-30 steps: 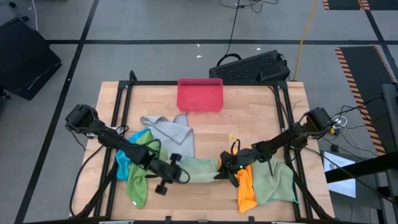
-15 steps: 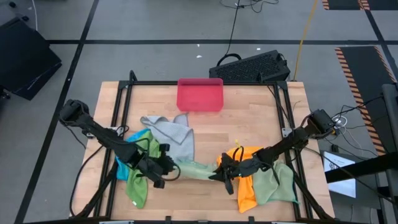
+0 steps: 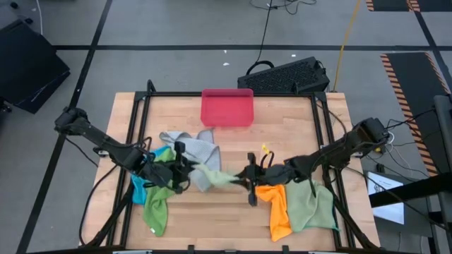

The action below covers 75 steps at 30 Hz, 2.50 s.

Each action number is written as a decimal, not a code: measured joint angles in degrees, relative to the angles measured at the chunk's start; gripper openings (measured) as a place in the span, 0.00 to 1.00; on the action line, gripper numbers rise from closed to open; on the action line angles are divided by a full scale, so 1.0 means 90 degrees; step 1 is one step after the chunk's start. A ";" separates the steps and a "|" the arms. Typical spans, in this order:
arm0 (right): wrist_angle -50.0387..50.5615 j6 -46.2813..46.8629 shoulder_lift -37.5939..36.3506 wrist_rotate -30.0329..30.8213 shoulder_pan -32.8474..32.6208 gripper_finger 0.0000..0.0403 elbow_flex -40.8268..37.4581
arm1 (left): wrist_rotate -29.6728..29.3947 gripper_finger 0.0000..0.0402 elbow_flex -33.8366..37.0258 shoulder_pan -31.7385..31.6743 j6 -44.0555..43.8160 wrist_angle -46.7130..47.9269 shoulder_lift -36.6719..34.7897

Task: Fold microfiber towels
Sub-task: Fold the top light green towel

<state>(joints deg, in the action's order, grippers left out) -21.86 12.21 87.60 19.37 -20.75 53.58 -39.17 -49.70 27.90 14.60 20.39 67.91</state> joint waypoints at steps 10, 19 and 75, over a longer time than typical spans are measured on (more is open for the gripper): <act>0.1236 -0.0240 -0.0659 0.0375 0.0592 0.06 -0.0141 | 0.0851 0.06 0.0199 -0.0929 -0.0324 -0.0171 -0.0001; -0.0514 0.1228 -0.0481 -0.0301 0.0234 0.06 -0.1763 | 0.2276 0.03 0.1915 -0.0862 -0.0783 -0.3530 0.0360; -0.1614 0.2928 -0.0443 0.0037 -0.1095 0.06 -0.2650 | 0.1346 0.05 0.1312 0.0425 -0.3467 -0.7384 0.3804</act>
<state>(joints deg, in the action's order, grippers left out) -36.39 38.56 83.61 19.70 -30.60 29.74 -27.05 -37.88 31.72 -16.60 -46.06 102.14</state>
